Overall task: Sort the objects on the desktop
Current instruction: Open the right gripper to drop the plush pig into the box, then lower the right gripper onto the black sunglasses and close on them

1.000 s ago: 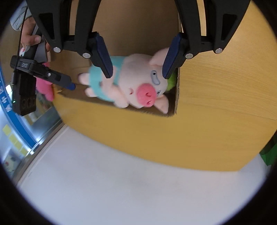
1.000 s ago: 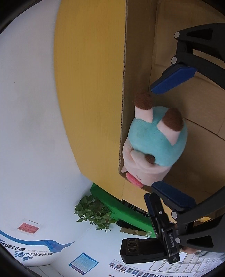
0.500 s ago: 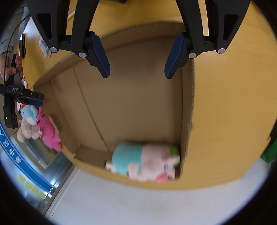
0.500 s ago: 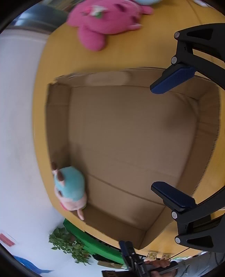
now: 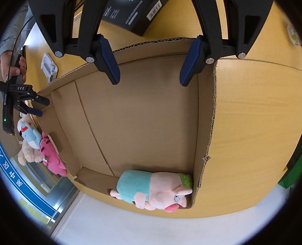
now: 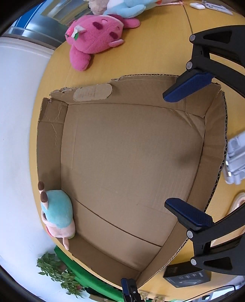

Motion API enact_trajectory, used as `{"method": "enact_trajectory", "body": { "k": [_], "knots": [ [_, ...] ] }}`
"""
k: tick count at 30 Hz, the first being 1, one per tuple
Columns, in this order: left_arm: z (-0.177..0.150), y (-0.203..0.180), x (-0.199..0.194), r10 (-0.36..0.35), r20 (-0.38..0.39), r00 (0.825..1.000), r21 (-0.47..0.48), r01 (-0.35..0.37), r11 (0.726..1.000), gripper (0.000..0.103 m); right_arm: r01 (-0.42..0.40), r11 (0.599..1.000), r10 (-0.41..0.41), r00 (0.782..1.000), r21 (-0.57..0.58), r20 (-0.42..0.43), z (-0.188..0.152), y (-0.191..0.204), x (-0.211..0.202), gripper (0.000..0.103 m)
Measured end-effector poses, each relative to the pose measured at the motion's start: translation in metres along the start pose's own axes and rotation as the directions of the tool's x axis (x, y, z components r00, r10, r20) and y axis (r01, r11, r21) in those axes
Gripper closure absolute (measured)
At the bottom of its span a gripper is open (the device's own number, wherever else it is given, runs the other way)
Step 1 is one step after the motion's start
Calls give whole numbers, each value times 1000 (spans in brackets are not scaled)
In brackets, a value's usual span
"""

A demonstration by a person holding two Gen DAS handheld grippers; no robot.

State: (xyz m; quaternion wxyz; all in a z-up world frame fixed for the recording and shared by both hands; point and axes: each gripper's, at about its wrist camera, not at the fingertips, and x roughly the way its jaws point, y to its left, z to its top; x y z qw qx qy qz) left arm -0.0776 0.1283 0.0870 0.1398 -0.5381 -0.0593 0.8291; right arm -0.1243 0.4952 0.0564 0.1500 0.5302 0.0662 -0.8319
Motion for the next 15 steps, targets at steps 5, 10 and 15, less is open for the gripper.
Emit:
{"method": "enact_trajectory", "body": {
  "k": [5, 10, 15],
  "knots": [
    [-11, -8, -42, -9, 180, 984, -17, 13, 1000, 38, -55, 998, 52, 994, 27, 101, -8, 2, -38, 0],
    [-40, -47, -124, 11, 441, 898, 91, -57, 994, 27, -86, 996, 94, 951, -39, 295, -32, 17, -121, 0],
    [-77, -88, -145, -42, 468, 883, 185, -51, 981, 22, -184, 975, 215, 911, -122, 351, -73, 33, -157, 0]
  ]
}}
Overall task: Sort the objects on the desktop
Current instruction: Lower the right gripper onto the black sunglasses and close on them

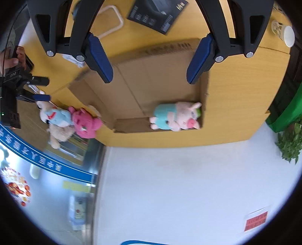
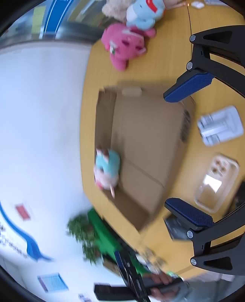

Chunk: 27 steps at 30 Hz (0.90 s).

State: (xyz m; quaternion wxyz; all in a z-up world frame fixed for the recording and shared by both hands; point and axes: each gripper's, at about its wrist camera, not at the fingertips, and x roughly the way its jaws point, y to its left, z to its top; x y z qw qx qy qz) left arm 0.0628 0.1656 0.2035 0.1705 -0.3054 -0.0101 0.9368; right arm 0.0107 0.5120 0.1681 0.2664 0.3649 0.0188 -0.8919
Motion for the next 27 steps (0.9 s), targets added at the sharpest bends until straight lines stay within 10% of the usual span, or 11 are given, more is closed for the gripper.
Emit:
{"method": "enact_trajectory", "body": {
  "k": [5, 12, 17, 19, 27],
  "knots": [
    [-47, -22, 0, -112, -111, 987, -19, 110, 994, 23, -185, 970, 161, 975, -156, -155, -72, 38, 3, 0],
    [-115, -35, 30, -241, -333, 912, -160, 197, 967, 23, -310, 940, 238, 896, -145, -375, -143, 67, 53, 6],
    [-143, -41, 42, -272, -403, 874, -230, 191, 954, 24, -365, 908, 260, 877, -208, -403, -150, 88, 78, 15],
    [-150, -42, 42, -279, -423, 862, -238, 191, 952, 24, -336, 896, 198, 887, -289, -416, -153, 101, 88, 42],
    [-153, -43, 51, -345, -404, 847, -311, 228, 923, 24, -291, 907, 145, 894, -303, -425, -156, 100, 91, 50]
  ]
}}
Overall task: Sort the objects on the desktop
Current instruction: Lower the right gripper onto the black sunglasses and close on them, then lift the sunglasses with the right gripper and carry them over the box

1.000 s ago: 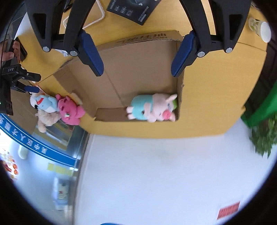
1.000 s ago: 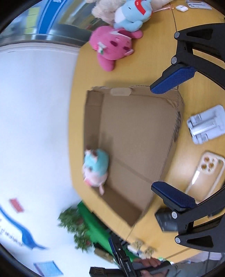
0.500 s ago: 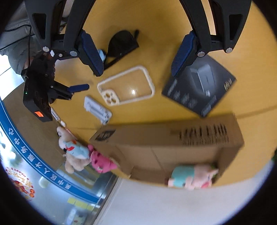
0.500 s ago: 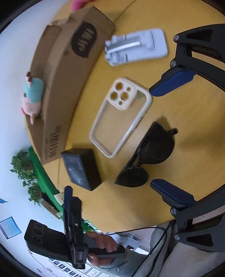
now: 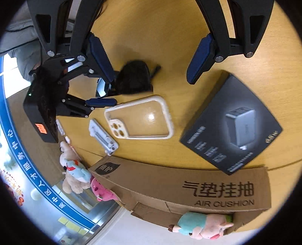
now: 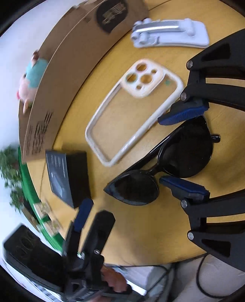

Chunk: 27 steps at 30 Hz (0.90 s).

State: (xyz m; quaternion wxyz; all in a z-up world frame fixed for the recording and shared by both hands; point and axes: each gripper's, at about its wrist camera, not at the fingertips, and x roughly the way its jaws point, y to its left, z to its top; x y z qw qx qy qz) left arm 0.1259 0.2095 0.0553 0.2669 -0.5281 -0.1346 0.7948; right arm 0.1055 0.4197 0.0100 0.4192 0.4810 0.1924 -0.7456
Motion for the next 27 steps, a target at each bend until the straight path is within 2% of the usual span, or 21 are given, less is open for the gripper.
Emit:
{"method": "enact_trajectory", "body": {
  "k": [3, 5, 7, 9, 10, 12, 14, 16, 17, 18, 20, 23, 27],
  "knots": [
    [2, -7, 9, -46, -16, 999, -2, 46, 999, 24, 59, 992, -58, 998, 115, -7, -3, -8, -3, 52],
    [4, -10, 17, -76, -30, 997, -16, 76, 997, 24, 65, 970, -65, 998, 234, -6, -4, -14, -5, 52],
    [7, -12, 27, -124, -47, 991, -46, 122, 992, 24, 36, 939, -42, 999, 341, 8, -6, -18, -8, 49],
    [8, -13, 35, -146, -70, 987, -72, 141, 987, 24, -35, 916, 22, 999, 400, 36, -10, -21, -11, 39],
    [8, -12, 40, -144, -85, 986, -81, 137, 987, 24, -76, 914, 62, 997, 399, 46, -12, -18, -12, 36],
    [5, -11, 48, -138, -116, 984, -90, 128, 988, 28, -55, 928, 46, 998, 369, 32, -14, -13, -13, 33],
    [5, -12, 48, -144, -108, 984, -86, 135, 987, 33, -19, 948, 18, 1000, 319, 7, -19, -7, -14, 33],
    [5, -12, 49, -139, -103, 985, -88, 130, 988, 45, 18, 965, -15, 1000, 263, -15, -20, 1, -13, 36],
    [4, -11, 50, -138, -103, 985, -96, 128, 987, 56, 39, 969, -34, 999, 242, -24, -19, 3, -12, 42],
    [4, -10, 52, -140, -107, 984, -107, 129, 986, 68, 47, 972, -42, 999, 229, -29, -18, 5, -11, 52],
    [3, -7, 54, -161, -105, 981, -129, 147, 981, 68, 13, 972, -8, 1000, 236, -23, -13, 6, -9, 66],
    [4, -7, 49, -140, -76, 987, -135, 129, 982, 70, 15, 970, -11, 1000, 243, -16, -8, 9, -6, 67],
    [4, -6, 44, -161, -58, 985, -147, 151, 978, 71, -20, 953, 19, 1000, 301, 9, -9, 1, -7, 68]
  ]
}}
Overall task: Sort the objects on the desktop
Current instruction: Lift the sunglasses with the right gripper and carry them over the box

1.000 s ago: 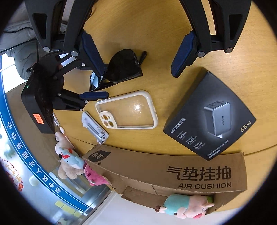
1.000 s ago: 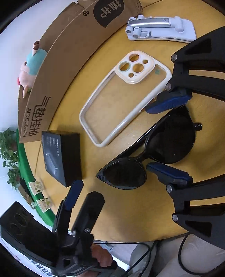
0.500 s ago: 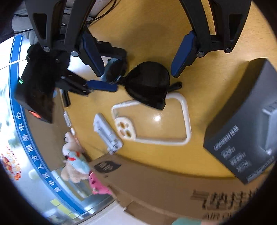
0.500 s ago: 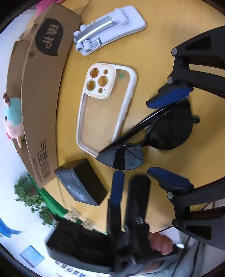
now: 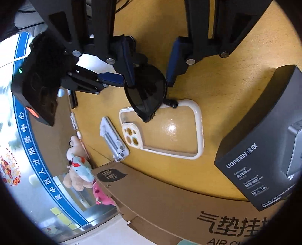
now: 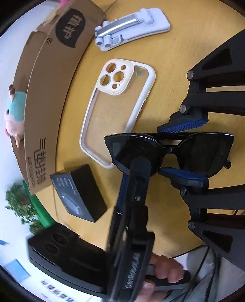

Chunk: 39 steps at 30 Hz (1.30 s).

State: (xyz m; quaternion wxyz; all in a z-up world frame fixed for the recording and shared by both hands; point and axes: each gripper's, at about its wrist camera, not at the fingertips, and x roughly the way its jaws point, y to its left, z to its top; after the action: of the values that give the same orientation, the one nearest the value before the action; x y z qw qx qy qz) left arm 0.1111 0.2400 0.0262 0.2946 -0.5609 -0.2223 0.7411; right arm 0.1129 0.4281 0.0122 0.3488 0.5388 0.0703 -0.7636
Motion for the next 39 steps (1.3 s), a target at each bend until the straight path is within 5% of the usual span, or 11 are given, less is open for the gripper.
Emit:
{"method": "enact_trajectory", "body": {
  "k": [6, 8, 13, 21, 31, 39],
  "knots": [
    [0, -5, 2, -60, -2, 998, 3, 60, 998, 71, -100, 989, 96, 994, 107, 43, 10, -9, 3, 69],
    [2, -8, 1, -92, 10, 996, 7, 92, 996, 79, -131, 985, 124, 990, 109, 66, 13, -7, -1, 70],
    [14, -17, -6, -59, 53, 997, 36, 57, 998, 89, -114, 989, 104, 989, 93, 104, 19, 3, -10, 74],
    [59, -41, -32, -73, 136, 988, 144, 53, 988, 89, -70, 995, 54, 975, 67, 215, 53, 5, -41, 81],
    [155, -98, -83, -171, 231, 958, 387, 70, 919, 90, 40, 999, -48, 896, 27, 442, 130, 1, -122, 81],
    [243, -131, -93, -242, 223, 944, 453, 120, 883, 91, 52, 997, -79, 845, 65, 529, 201, -32, -163, 81]
  ]
}}
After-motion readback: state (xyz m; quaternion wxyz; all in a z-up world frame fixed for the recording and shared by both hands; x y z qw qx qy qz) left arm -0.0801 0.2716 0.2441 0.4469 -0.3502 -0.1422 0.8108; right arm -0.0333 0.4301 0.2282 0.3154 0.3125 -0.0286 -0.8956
